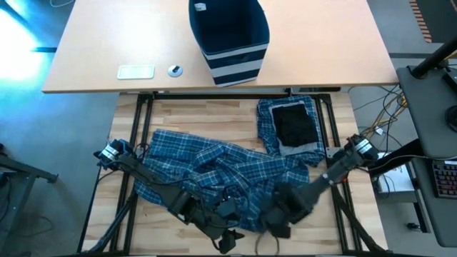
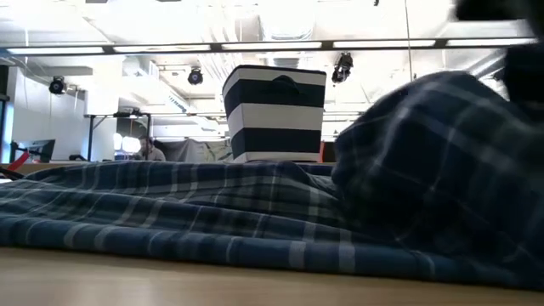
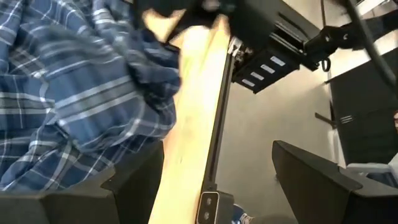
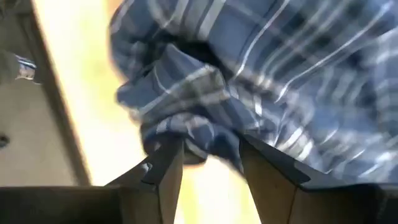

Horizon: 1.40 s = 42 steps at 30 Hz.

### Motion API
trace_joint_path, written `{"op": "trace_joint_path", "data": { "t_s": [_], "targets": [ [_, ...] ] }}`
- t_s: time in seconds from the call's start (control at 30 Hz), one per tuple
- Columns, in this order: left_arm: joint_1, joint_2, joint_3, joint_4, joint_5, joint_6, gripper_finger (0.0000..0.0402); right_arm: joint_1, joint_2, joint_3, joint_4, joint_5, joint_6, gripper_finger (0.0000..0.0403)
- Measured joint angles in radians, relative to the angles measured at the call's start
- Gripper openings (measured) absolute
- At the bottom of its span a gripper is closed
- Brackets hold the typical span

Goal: Fold Laundry from Bin
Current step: Fold the blue patterned long sleeve

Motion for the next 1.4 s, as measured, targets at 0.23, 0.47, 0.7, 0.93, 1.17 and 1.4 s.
{"op": "trace_joint_path", "data": {
  "t_s": [0.23,0.47,0.7,0.93,1.17,1.4],
  "targets": [
    [-0.006,0.01,-0.021,-0.102,0.059,0.008,0.0284,0.212,-0.001,-0.062,-0.008,0.029,0.355,0.0186],
    [0.005,0.011,-0.039,-0.373,0.116,0.041,0.0284,0.332,-0.002,-0.131,0.175,0.168,0.702,0.0176],
    [0.023,0.004,-0.231,-0.401,0.221,0.082,0.0284,0.326,0.021,-0.136,0.314,0.309,0.705,0.0158],
    [0.018,-0.008,-0.425,-0.255,0.253,0.066,0.0284,0.376,0.046,-0.136,0.426,0.183,0.76,0.0142],
    [-0.028,-0.019,-0.549,-0.122,0.373,0.116,0.0284,0.364,0.108,-0.193,0.437,0.178,0.751,0.0141],
    [-0.123,-0.067,-0.558,-0.25,0.431,0.165,0.0284,0.317,0.074,-0.217,0.027,0.148,0.672,0.0141]
  ]
}}
